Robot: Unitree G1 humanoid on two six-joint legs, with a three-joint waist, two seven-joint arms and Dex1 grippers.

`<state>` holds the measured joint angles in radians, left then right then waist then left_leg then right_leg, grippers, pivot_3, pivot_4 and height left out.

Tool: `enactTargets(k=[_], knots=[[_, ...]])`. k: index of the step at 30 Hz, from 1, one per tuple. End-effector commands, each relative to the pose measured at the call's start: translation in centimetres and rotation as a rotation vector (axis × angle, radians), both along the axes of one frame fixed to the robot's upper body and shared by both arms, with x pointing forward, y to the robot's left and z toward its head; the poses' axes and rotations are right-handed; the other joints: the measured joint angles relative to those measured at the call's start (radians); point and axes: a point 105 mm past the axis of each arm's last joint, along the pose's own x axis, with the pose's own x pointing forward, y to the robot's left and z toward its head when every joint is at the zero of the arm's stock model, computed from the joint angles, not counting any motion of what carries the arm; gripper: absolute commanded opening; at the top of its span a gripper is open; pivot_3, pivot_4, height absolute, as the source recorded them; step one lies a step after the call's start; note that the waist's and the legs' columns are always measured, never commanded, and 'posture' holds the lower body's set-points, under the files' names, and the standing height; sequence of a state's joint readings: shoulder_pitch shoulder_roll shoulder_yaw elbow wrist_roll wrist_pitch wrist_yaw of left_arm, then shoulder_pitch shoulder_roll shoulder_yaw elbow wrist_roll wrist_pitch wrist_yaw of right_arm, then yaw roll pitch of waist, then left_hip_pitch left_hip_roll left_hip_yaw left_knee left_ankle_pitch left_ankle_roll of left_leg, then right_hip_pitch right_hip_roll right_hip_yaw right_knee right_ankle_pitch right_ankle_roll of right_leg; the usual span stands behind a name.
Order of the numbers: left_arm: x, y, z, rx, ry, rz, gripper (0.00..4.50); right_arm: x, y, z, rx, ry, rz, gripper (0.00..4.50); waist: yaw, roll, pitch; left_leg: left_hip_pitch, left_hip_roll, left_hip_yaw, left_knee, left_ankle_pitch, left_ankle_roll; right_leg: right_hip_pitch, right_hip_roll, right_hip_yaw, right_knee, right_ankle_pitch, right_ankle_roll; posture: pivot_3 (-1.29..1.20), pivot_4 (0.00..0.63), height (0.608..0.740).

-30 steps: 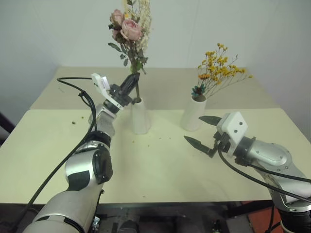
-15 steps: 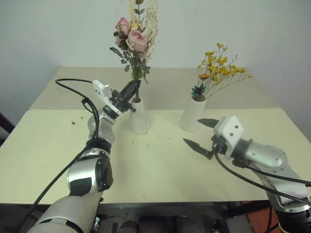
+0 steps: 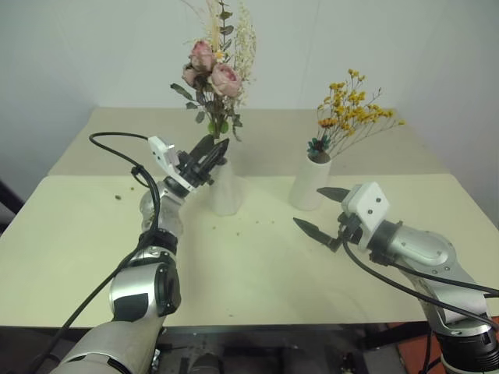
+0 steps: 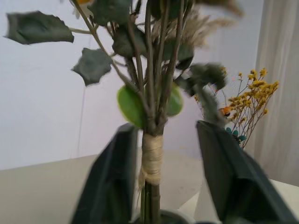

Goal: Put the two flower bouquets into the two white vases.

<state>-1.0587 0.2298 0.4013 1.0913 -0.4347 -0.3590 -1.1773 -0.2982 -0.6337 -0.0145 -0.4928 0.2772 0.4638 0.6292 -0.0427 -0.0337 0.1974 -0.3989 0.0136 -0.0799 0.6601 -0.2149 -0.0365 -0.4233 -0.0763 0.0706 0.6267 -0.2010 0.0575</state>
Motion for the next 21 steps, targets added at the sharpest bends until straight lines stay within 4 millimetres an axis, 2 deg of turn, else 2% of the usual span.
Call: enactTargets(k=[1, 4, 5, 8, 12, 17, 21], knots=[[-0.6, 0.3, 1.6, -0.006, -0.075, -0.001, 3.43, -0.2, -0.2, 1.2, 0.005, -0.063, -0.009, 4.5, -0.001, 0.0, 0.0, 0.0, 0.0, 0.0, 0.0, 0.0, 0.0, 0.0, 0.0, 0.0, 0.0, 0.0, 0.0, 0.0, 0.15, 0.74], [-0.9, 0.6, 1.6, -0.001, -0.081, -0.013, 4.34, -0.1, -0.2, 1.1, 0.007, -0.06, -0.011, 4.5, -0.002, 0.0, 0.0, 0.0, 0.0, 0.0, 0.0, 0.0, 0.0, 0.0, 0.0, 0.0, 0.0, 0.0, 0.0, 0.0, 0.15, 0.74], [-1.0, 0.7, 1.4, 0.007, -0.081, -0.006, 4.46, -0.1, -0.2, 1.1, 0.007, -0.06, -0.011, 4.5, -0.002, 0.0, 0.0, 0.0, 0.0, 0.0, 0.0, 0.0, 0.0, 0.0, 0.0, 0.0, 0.0, 0.0, 0.0, 0.0, 0.15, 0.74], [-1.1, 1.5, 1.1, 0.005, -0.075, 0.027, 4.46, 0.0, -0.1, 1.0, 0.007, -0.059, -0.007, 4.5, -0.002, 0.0, 0.0, 0.001, 0.0, 0.0, 0.0, 0.0, 0.0, 0.0, 0.0, 0.0, 0.0, 0.0, 0.0, 0.0, 0.15, 0.74], [-2.2, 3.7, 1.0, -0.001, -0.08, 0.071, 4.46, 0.1, -0.1, 0.9, 0.01, -0.058, -0.004, 4.5, -0.004, 0.0, 0.0, 0.001, 0.0, 0.0, 0.0, 0.0, 0.0, 0.0, 0.0, 0.0, 0.0, 0.0, 0.0, 0.0, 0.15, 0.74], [-5.3, 7.0, 0.6, 0.065, -0.076, 0.138, 4.46, -0.3, -0.6, 1.2, 0.029, -0.054, -0.002, 4.5, -0.007, 0.0, 0.0, 0.001, 0.001, 0.0, 0.0, 0.0, 0.0, 0.0, 0.0, 0.001, 0.001, 0.0, 0.0, 0.0, 0.15, 0.74], [-8.4, 10.0, 1.3, 0.137, -0.072, 0.207, 4.46, -1.0, -3.1, 2.0, 0.071, -0.041, -0.034, 4.5, 0.004, 0.0, 0.0, 0.001, 0.001, 0.0, 0.0, 0.0, 0.0, 0.001, 0.0, 0.0, 0.001, 0.0, -0.001, 0.0, 0.15, 0.74]])
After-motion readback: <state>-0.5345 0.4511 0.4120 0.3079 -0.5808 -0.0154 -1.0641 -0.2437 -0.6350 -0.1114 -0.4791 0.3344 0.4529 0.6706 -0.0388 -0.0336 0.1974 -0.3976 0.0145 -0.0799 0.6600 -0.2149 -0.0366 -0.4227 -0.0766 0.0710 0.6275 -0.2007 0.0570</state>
